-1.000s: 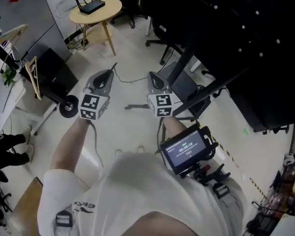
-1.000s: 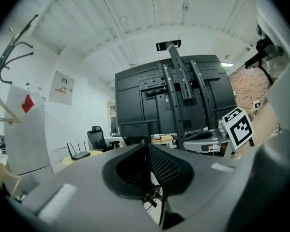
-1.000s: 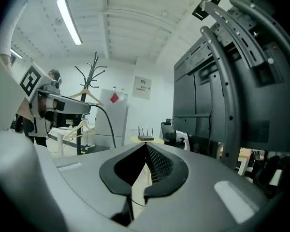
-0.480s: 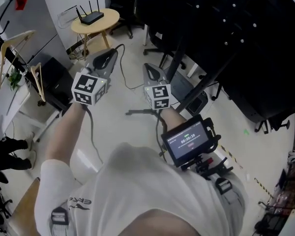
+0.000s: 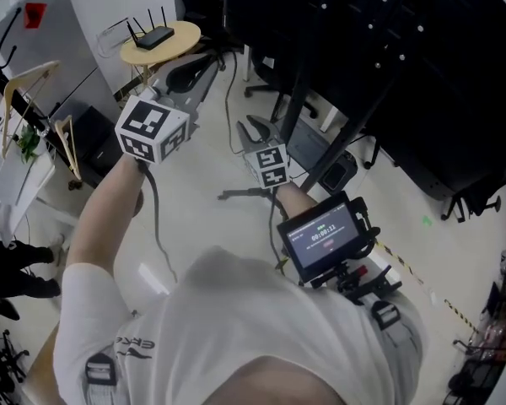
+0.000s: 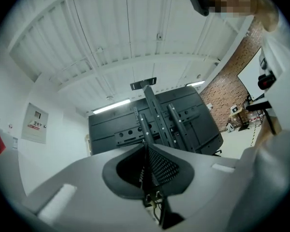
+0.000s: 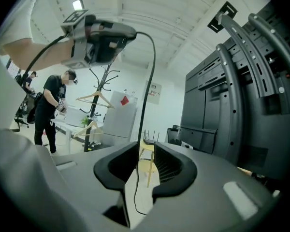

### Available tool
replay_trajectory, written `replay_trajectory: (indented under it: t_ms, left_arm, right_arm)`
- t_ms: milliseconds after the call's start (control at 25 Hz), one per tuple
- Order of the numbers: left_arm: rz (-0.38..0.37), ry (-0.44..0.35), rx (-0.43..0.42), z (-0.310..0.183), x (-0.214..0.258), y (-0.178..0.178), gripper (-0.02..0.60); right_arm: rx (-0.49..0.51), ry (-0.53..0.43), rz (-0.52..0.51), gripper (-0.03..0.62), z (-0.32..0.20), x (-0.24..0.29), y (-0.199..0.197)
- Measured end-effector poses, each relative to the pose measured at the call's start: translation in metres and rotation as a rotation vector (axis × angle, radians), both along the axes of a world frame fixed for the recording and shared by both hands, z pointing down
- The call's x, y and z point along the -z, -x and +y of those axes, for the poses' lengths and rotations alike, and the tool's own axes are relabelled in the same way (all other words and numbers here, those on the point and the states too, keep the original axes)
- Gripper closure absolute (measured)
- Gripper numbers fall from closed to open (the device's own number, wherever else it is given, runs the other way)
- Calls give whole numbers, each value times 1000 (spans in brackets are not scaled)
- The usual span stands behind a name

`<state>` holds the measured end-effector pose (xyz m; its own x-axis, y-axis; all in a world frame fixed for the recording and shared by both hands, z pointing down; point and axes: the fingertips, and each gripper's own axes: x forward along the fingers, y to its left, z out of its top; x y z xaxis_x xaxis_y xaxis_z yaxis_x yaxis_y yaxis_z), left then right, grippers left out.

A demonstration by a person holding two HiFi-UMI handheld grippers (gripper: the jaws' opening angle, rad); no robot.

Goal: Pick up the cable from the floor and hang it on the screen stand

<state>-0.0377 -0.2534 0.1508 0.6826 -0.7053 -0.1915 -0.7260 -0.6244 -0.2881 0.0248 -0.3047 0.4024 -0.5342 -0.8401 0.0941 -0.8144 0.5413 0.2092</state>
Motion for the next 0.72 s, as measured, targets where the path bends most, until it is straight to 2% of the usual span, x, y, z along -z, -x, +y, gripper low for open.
replay_trajectory:
  t_ms: [160, 400, 440, 520, 720]
  left_arm:
    - [15, -22, -42, 8, 27, -14, 557]
    - [31, -58, -92, 18, 55, -31, 557]
    - [33, -63, -97, 19, 58, -32, 557]
    - [37, -72, -103, 21, 62, -32, 557]
    - [51, -78, -82, 10, 69, -18, 557]
  right_arm:
    - [-9, 34, 25, 464, -2, -16, -1]
    - [-31, 3, 23, 459, -11, -3, -3]
    - [-46, -5, 25, 469, -13, 1, -5]
    - [-84, -24, 24, 543, -15, 7, -11]
    - [-169, -57, 8, 551, -8, 21, -45]
